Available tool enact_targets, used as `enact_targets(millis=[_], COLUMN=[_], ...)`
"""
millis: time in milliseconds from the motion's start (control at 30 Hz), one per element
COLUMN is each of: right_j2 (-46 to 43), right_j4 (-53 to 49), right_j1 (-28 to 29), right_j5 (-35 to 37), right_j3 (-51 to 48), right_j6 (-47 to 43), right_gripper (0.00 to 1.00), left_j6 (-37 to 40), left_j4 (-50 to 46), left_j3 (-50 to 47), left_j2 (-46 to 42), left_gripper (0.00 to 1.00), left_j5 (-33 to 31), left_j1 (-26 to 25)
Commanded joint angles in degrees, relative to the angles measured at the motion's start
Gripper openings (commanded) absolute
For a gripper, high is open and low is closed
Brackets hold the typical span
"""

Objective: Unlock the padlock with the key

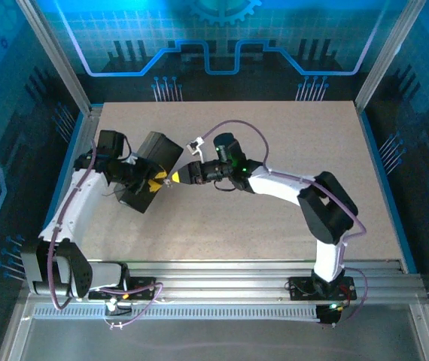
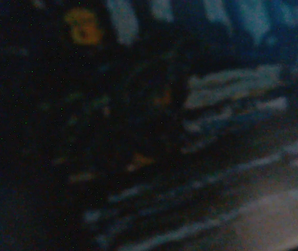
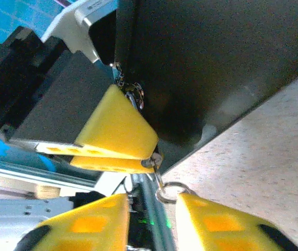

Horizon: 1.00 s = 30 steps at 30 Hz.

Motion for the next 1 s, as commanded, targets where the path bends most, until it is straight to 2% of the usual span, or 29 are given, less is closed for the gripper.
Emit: enact_targets(millis=[0, 100, 200, 300, 367, 433, 533, 733, 967], right_j2=[-4.2, -7.2, -11.1, -14.9, -15.8, -14.6, -12.2, -7.0, -4.8], right_j4=[-16.1, -23.2, -20.8, -7.7, 5.7, 13.9, 22.1, 29.0, 29.5], right_j1=[-1.2, -0.9, 1.1, 4.1, 6.2, 8.3, 10.5, 14.4, 15.6], right_j5=[5.3, 11.1, 25.7, 38.1, 41.6, 45.5, 45.9, 46.1, 44.1], right_j3=[-1.4, -2.1, -6.1, -13.5, -18.8, -20.4, -20.8, -19.2, -17.8], right_j6=[-19.1, -31.9, -42.6, -52.4, -60.7, -67.6, -75.3, -86.5, -89.8], right_gripper=[0.38, 0.4, 0.38, 0.37, 0.38, 0.38, 0.37, 0.37, 0.33], left_j6=[-1.0, -1.9, -1.9, -2.5, -2.7, -2.7, -2.6, -2.9, -4.0], left_j4=[-2.3, -3.4, -5.4, -6.1, -6.7, -7.2, -7.7, -7.6, -7.2], left_j3=[2.1, 2.9, 3.9, 4.3, 4.8, 5.3, 5.5, 5.2, 5.5], left_j2=[1.4, 2.7, 4.0, 4.2, 4.5, 4.9, 5.0, 5.5, 6.2], left_gripper=[0.0, 0.0, 0.0, 0.0, 0.0, 0.0, 0.0, 0.0, 0.0], left_j5=[1.4, 2.4, 2.1, 1.9, 2.1, 2.2, 2.2, 2.5, 2.8], left_j1=[0.4, 0.4, 0.3, 0.2, 0.2, 0.2, 0.2, 0.2, 0.2])
